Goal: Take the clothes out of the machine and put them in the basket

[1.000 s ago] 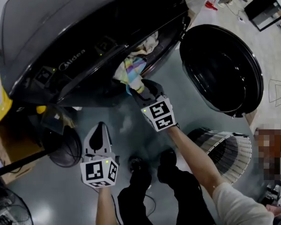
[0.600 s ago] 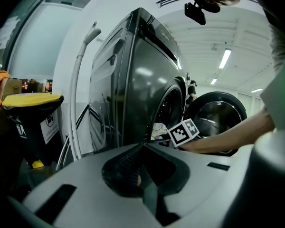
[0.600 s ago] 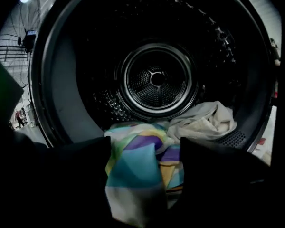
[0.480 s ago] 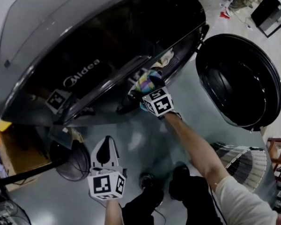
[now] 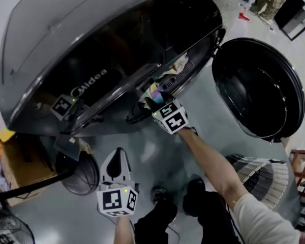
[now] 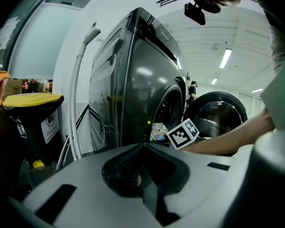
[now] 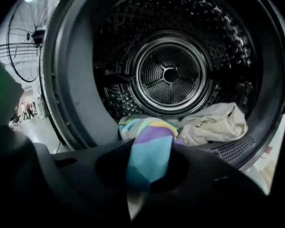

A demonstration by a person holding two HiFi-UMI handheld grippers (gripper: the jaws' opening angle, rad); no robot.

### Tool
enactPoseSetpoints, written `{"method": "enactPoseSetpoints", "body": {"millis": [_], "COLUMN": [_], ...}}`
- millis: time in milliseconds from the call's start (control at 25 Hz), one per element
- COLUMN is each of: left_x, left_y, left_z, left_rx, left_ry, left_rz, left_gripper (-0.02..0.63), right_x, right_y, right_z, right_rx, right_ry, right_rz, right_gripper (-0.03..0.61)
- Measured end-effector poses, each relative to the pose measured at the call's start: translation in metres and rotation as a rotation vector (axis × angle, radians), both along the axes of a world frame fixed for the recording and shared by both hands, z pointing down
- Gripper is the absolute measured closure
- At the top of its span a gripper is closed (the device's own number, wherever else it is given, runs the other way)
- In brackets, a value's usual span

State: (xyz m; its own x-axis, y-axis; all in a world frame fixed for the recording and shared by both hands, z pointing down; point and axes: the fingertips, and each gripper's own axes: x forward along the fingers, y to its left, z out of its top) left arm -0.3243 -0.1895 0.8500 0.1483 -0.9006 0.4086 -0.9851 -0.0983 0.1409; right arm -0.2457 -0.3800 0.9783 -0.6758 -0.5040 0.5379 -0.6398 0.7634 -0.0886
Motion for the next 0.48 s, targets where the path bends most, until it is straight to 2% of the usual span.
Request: {"method": "enactPoseSetpoints", "body": {"millis": [480], "left_x": [0.036], "left_y": [0.021], "left_z": [-0.071], "left_rx": [-0.048], "left_ry": [0.049], "left_rz": [0.032], "left_gripper": [0.595], "right_x": [0.034], "right_y": [0.079], "right_z": [-0.109], "right_rx": [0.013], "right_ry": [-0.093], "right_rz": [0.003], "right_gripper": [0.512]}}
